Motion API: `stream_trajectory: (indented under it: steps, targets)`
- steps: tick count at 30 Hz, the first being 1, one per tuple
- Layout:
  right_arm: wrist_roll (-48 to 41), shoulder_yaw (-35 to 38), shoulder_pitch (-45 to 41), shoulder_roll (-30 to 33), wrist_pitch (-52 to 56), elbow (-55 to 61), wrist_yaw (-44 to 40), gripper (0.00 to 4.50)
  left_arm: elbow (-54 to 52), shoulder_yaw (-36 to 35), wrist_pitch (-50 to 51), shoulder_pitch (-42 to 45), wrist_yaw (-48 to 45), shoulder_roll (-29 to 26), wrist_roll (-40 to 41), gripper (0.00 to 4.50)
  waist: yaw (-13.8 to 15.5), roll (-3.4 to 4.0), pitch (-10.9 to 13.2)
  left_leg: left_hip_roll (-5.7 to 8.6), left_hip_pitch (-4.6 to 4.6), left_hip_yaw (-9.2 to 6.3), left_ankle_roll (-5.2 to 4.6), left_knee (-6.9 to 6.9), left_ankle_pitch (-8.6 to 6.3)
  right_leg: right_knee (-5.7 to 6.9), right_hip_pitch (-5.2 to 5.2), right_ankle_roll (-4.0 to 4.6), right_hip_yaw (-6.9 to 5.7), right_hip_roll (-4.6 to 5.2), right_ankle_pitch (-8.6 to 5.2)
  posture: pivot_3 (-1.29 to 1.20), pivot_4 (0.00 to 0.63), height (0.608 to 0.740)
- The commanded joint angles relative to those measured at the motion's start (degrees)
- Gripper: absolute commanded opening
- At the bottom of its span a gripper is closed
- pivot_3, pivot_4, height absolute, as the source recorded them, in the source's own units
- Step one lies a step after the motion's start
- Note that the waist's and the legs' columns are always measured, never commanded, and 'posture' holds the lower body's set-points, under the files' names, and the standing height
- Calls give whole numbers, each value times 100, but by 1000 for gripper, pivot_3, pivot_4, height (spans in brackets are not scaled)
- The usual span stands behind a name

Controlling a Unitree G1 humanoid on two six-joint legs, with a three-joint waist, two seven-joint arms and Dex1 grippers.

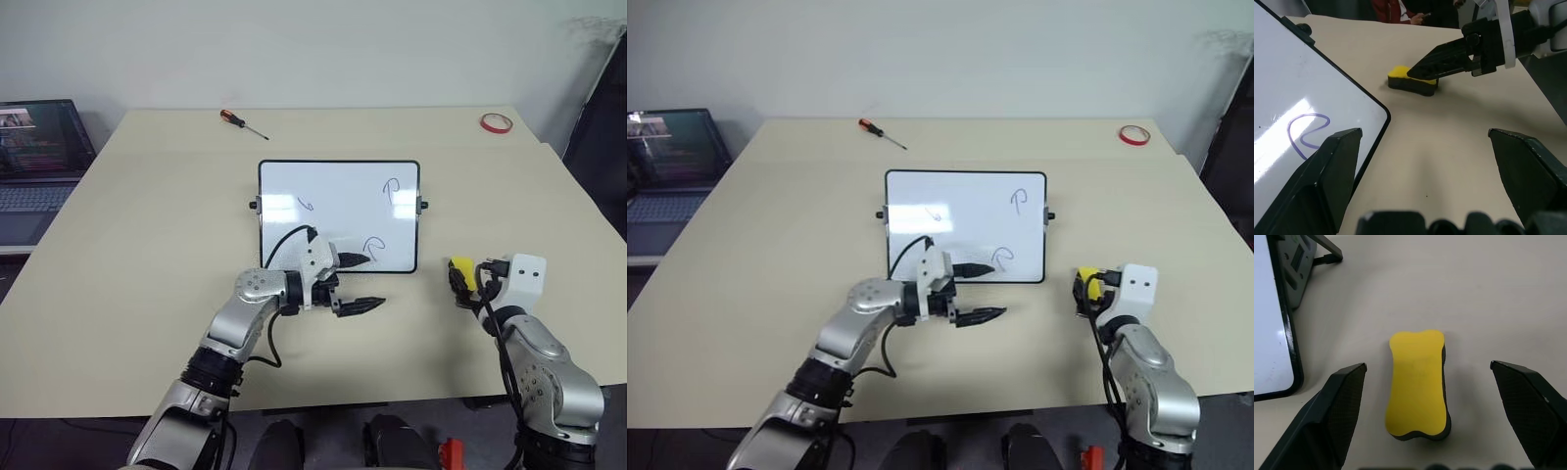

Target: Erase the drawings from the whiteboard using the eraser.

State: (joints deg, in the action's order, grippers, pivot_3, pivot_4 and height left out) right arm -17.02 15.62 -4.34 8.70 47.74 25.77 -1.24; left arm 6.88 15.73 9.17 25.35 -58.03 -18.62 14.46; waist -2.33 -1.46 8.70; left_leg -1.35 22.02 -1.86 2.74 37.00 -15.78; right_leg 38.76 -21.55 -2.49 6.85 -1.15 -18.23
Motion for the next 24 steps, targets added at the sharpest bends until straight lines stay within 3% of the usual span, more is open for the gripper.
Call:
stream_trajectory:
  steps: [1,22,24]
  targets:
    - [10,-6,-219,70,-200,-108,-50,4453,-330,-121,6,-65,39,-110,-1,4500,-11,0,0,0,0,0,0,0,0,1,-1,0,1,0,0,0,150,740]
    - [37,-175,-360,94,-376,-460,-14,4453,-693,-177,275,-258,227,-289,80,4500,-60,1,1,-1,2,-2,0,0,0,5,-4,0,-1,1,0,0,150,740]
    - [63,-164,-341,101,-388,-448,15,4084,-672,-161,277,-232,222,-276,79,4500,-61,1,1,-1,2,-1,0,0,0,5,-4,0,-1,1,0,0,150,740]
